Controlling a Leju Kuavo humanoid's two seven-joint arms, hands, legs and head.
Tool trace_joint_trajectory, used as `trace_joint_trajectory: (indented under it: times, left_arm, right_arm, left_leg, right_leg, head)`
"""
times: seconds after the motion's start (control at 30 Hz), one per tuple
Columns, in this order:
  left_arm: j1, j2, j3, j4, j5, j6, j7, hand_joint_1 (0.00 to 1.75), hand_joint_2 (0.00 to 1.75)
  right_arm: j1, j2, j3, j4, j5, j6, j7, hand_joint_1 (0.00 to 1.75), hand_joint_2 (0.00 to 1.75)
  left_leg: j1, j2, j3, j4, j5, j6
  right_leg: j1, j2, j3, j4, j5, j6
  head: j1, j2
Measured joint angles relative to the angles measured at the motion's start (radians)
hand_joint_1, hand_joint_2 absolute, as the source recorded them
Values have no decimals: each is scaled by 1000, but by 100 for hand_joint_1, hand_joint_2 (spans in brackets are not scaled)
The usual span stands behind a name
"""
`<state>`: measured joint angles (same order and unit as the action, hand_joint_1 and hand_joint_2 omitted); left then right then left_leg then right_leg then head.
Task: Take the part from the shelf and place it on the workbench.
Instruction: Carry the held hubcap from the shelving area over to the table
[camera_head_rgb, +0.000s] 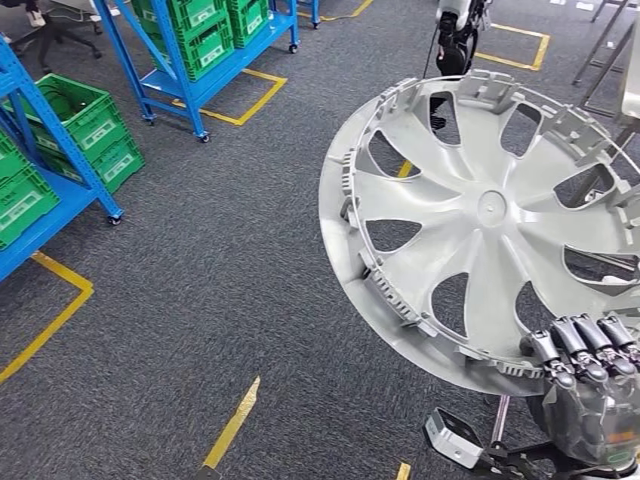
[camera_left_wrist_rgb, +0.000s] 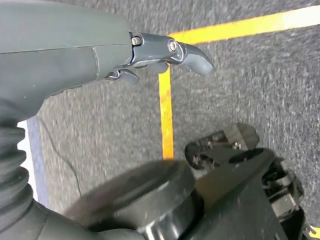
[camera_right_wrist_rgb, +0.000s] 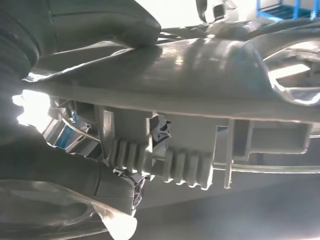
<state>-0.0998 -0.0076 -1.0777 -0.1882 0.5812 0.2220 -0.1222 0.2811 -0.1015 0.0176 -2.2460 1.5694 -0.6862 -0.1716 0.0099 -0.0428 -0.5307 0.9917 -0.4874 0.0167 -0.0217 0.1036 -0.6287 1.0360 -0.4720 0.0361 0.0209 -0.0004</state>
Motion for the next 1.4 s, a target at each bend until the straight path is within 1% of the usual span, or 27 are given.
trace_joint_trajectory:
  times: [0.07,0.13,0.17,0.2,0.27,0.33,0.37,0.43,0.47,0.53,0.6,0.63,0.67,0.7,0.73,0.8,0.87,0.9,0.97,1.03,1.1,1.17,1.2,1.23,1.3,1.37,1.4]
  left_arm:
    - [1,1,0,0,-3,1,2,0,175]
    - [6,2,0,0,-5,0,4,0,175]
    - [7,2,0,0,-6,-1,4,0,175]
    - [7,2,0,0,-6,-2,4,0,175]
    - [6,2,0,0,-7,-5,4,0,175]
    - [5,1,0,0,-8,-6,5,0,175]
    - [5,2,0,0,-9,-7,6,0,175]
    - [3,1,0,0,-10,-8,10,0,175]
    - [1,1,0,0,-11,-8,12,0,175]
    - [-2,1,0,0,-13,-8,15,0,175]
    - [-3,1,0,0,-12,-8,17,0,175]
    - [-4,1,0,0,-11,-7,18,0,175]
    - [-4,1,1,0,-8,-5,18,0,175]
    - [-5,1,1,0,-5,-1,19,0,175]
    - [-4,1,2,0,4,4,21,0,175]
    - [4,1,11,1,39,18,27,0,175]
    - [12,-2,32,3,79,30,34,0,175]
    - [15,-4,43,3,92,33,36,0,175]
    - [17,-10,60,3,100,36,38,0,175]
    - [19,-14,72,4,101,38,37,0,175]
    - [24,-15,80,5,102,40,37,0,175]
    - [28,-15,87,6,111,41,38,0,175]
    - [29,-16,93,7,123,41,40,0,175]
    - [30,-18,102,9,139,43,45,0,175]
    - [33,-23,125,14,177,47,63,0,175]
    - [37,-30,149,24,206,49,85,0,175]
    - [39,-34,159,30,216,49,95,0,175]
  right_arm:
    - [-2,0,1,0,0,0,-2,175,175]
    - [-4,0,2,1,0,0,-3,175,175]
    - [-3,0,2,2,0,0,-2,175,175]
    - [-2,0,2,2,0,0,-2,175,175]
    - [-3,0,2,3,0,0,-1,175,175]
    - [-6,0,2,3,0,0,-1,175,175]
    - [-7,0,2,3,0,0,0,175,175]
    - [-7,0,2,3,0,0,1,175,175]
    - [-6,0,1,3,0,0,1,175,175]
    - [-5,0,1,2,0,0,1,175,175]
    - [-4,0,1,2,0,0,0,175,175]
    - [-2,0,0,2,0,0,0,175,175]
    - [1,0,-1,1,0,0,0,175,175]
    - [7,0,-3,0,0,0,0,175,175]
    - [14,0,-6,-4,0,0,0,175,175]
    - [33,0,-17,-17,0,0,0,175,175]
    - [55,0,-30,-34,0,-1,0,175,175]
    - [65,0,-36,-43,0,-1,0,175,175]
    - [83,0,-46,-57,0,-1,-1,175,175]
    - [93,0,-51,-65,0,-1,-2,175,175]
    - [95,0,-55,-69,0,-1,-3,175,175]
    - [97,0,-59,-69,0,-1,-3,175,175]
    - [101,0,-62,-70,0,-1,-3,175,175]
    - [104,0,-65,-71,0,-1,-2,175,175]
    - [111,0,-68,-74,0,-1,1,175,175]
    - [117,0,-69,-80,0,-1,10,175,175]
    - [120,0,-70,-83,0,-1,16,175,175]
  left_leg:
    - [-2,30,2,-6,3,6]
    - [-6,61,2,-6,1,8]
    - [-7,77,3,-6,0,9]
    - [-7,91,4,-5,-1,8]
    - [-8,116,7,-4,-5,3]
    - [-14,136,10,0,-12,-6]
    - [-16,144,12,1,-14,-11]
    - [-17,162,15,1,-17,-20]
    - [-15,157,15,6,-23,-25]
    - [-10,113,-8,66,-66,-33]
    - [-7,63,-64,199,-131,-36]
    - [-7,53,-93,260,-152,-36]
    - [-7,50,-109,293,-154,-35]
    - [-7,47,-109,288,-136,-32]
    - [-7,40,-91,243,-100,-29]
    - [-5,-6,-38,109,-27,-18]
    - [-5,-45,-6,26,-7,-12]
    - [-5,-45,-3,16,-12,-10]
    - [-6,-19,2,3,-9,-4]
    - [-3,11,8,-13,0,6]
    - [-5,42,10,-18,3,11]
    - [-8,74,10,-17,1,11]
    - [-9,88,10,-16,-1,10]
    - [-8,101,12,-16,-3,8]
    - [-11,124,14,-12,-10,-1]
    - [-14,141,17,-6,-18,-13]
    - [-16,149,19,-6,-20,-19]
  right_leg:
    - [4,-65,-54,109,-57,4]
    - [2,-93,-114,235,-104,9]
    - [2,-98,-123,256,-104,10]
    - [2,-103,-110,236,-86,11]
    - [3,-135,-34,100,-29,10]
    - [8,-167,32,-10,-1,1]
    - [11,-172,43,-28,-1,-5]
    - [13,-150,42,-28,2,-19]
    - [12,-140,41,-29,4,-24]
    - [8,-119,41,-33,10,-35]
    - [8,-99,40,-33,11,-40]
    - [9,-86,41,-33,11,-41]
    - [11,-73,41,-33,11,-42]
    - [12,-58,41,-32,11,-42]
    - [12,-43,42,-31,12,-42]
    - [12,-16,41,-28,13,-39]
    - [9,7,31,-26,16,-29]
    - [7,18,25,-26,20,-22]
    - [3,30,13,-28,24,-8]
    - [7,-13,-17,23,-8,-1]
    - [8,-75,-79,150,-71,4]
    - [5,-97,-123,248,-104,10]
    - [3,-101,-117,243,-94,13]
    - [1,-108,-90,198,-68,15]
    - [2,-143,-3,55,-17,14]
    - [6,-165,46,-23,-3,3]
    - [10,-161,48,-26,-6,-6]
  head:
    - [6,0]
    - [7,0]
    - [7,0]
    - [7,0]
    - [7,0]
    - [6,0]
    - [5,0]
    - [5,0]
    - [5,0]
    - [0,0]
    - [-5,0]
    - [-5,0]
    - [-5,0]
    - [-5,0]
    - [-5,0]
    - [-5,0]
    - [-5,0]
    - [-5,0]
    - [-5,0]
    - [-1,0]
    - [2,0]
    - [2,0]
    - [2,0]
    - [2,0]
    - [2,0]
    - [0,0]
    - [-1,0]
